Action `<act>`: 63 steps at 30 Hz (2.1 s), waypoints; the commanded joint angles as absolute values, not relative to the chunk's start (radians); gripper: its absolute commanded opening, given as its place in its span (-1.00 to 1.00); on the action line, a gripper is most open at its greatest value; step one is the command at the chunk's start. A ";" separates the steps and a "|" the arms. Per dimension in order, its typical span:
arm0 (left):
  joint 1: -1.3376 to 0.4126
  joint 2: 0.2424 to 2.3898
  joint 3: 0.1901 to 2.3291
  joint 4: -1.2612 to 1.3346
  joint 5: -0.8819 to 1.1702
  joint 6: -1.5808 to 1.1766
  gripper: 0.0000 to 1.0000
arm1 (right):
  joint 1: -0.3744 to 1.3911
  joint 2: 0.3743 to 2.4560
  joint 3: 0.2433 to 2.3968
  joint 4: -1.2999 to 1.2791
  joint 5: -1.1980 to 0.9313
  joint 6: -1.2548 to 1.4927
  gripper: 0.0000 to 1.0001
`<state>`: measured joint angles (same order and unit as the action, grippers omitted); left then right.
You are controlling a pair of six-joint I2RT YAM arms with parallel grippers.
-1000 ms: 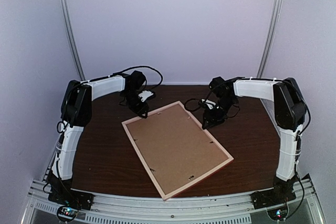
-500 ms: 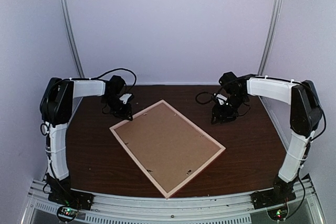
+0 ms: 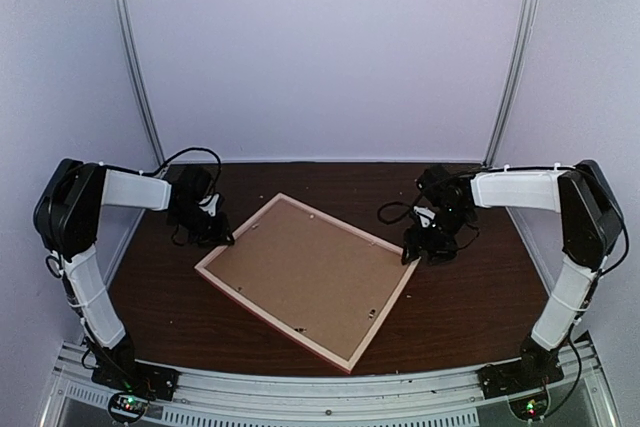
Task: Put the photo into the frame
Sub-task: Rotate the photo frame at the center of the board.
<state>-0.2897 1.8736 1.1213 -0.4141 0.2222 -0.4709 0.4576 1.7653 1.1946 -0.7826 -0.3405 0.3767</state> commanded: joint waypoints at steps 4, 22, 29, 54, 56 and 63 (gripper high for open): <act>-0.395 1.852 1.006 -0.514 0.225 -0.538 -0.21 | 0.489 1.773 1.116 -0.665 -0.351 0.479 0.38; -0.652 1.710 0.868 -0.578 0.281 -0.570 0.01 | 0.409 1.971 1.342 -0.703 -0.301 0.379 0.11; -0.657 1.589 0.816 -0.578 0.265 -0.542 0.31 | 0.382 2.053 1.480 -0.747 -0.300 0.277 0.04; -0.471 1.899 1.282 -0.683 0.154 -0.291 0.60 | 0.379 1.927 1.264 -0.690 -0.317 0.293 -0.60; -0.468 1.922 1.306 -0.684 0.173 -0.273 0.56 | 0.375 1.934 1.277 -0.704 -0.312 0.281 -0.73; -0.468 1.967 1.344 -0.723 0.186 -0.240 0.47 | 0.364 1.945 1.315 -0.744 -0.304 0.251 -0.78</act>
<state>-0.4664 1.9514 1.3220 -0.6834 0.1623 -0.2790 0.3687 1.9205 1.2884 -0.7029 -0.3195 0.3164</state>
